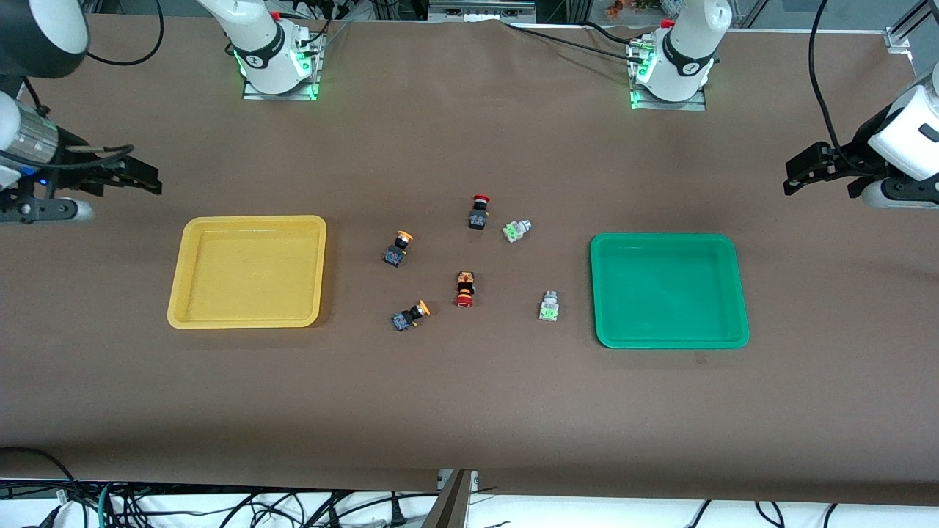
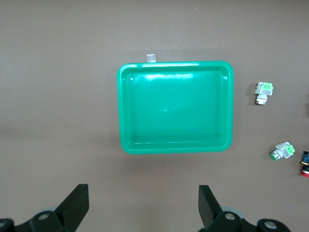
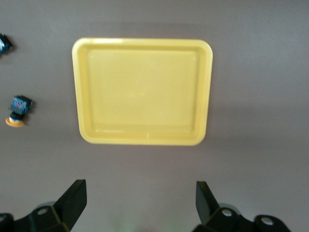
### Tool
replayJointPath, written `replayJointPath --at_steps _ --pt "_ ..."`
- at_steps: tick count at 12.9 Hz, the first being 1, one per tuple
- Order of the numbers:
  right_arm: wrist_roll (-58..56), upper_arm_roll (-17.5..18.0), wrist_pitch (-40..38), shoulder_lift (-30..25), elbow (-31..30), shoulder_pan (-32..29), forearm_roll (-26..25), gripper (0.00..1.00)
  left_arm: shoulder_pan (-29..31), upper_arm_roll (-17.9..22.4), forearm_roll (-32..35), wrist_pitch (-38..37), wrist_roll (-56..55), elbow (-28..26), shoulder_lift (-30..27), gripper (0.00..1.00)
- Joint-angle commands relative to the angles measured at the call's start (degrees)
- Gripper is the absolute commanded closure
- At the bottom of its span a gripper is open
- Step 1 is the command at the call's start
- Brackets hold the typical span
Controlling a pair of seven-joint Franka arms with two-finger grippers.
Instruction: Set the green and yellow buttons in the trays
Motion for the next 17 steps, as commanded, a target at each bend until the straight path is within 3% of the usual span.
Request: replayJointPath --at_steps 1,4,7,9,11,17 --pt "15.19 0.02 4.71 5.34 -0.34 8.87 -0.33 0.0 -0.4 -0.3 0.97 -0.75 -0.98 1.66 4.45 0.0" --pt "30.15 0.11 11.73 12.81 -0.34 16.36 0.54 0.0 -2.58 -0.39 -3.31 -0.22 -1.17 1.93 12.97 0.0" --pt "41.77 0.2 20.51 20.98 -0.25 22.34 6.43 0.0 -9.51 -0.39 -4.21 1.09 -1.69 5.34 22.02 0.0" --pt "49.22 0.28 29.03 26.17 -0.25 26.03 6.53 0.0 -17.32 -0.31 -4.74 9.74 -4.4 5.97 25.46 0.0" --pt "53.56 0.2 34.06 29.43 -0.25 28.67 6.53 0.0 -21.21 -0.31 -4.39 19.25 -6.69 5.35 30.12 0.0" --pt "53.84 0.2 34.78 32.87 -2.79 31.23 6.53 0.0 -27.19 -0.04 -2.19 42.99 -6.97 2.89 39.35 0.0"
